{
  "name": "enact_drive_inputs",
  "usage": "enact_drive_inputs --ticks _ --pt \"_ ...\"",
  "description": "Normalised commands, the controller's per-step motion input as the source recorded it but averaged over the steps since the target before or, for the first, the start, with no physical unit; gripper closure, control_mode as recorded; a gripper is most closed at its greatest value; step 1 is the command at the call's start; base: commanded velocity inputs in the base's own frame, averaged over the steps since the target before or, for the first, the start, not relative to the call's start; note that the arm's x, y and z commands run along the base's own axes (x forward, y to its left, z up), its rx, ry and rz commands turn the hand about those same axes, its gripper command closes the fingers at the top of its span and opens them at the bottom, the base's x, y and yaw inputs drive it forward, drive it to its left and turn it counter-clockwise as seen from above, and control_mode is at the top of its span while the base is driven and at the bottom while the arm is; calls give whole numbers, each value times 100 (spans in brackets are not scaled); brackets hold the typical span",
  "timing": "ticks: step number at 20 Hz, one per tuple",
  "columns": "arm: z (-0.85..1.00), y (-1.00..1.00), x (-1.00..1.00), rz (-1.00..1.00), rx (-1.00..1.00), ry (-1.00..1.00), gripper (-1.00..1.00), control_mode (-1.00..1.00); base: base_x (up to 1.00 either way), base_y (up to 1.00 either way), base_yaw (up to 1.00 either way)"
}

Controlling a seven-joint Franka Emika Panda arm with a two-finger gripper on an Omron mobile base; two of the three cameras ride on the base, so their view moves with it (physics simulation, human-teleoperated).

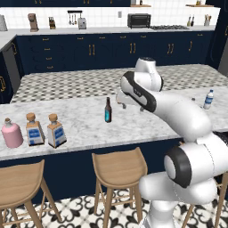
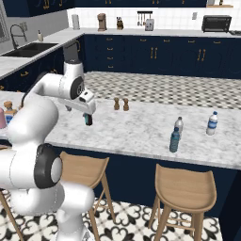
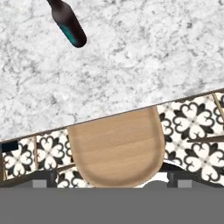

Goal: Move the plastic bottles in the middle to the plastics group, and the glass bottles in the middle to the glass group.

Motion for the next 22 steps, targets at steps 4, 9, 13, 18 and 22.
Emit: enact_drive_inputs --ticks 4,9,13,18,22 --pt "0 0 58 7 0 0 -100 -100 0 0 0" --pt "0 3 56 1 0 0 -100 -100 0 0 0" --pt "0 5 54 0 0 0 -100 -100 0 0 0" --pt "0 5 50 0 0 0 -100 -100 0 0 0" --pt "0 2 43 0 0 0 -100 -100 0 0 0"
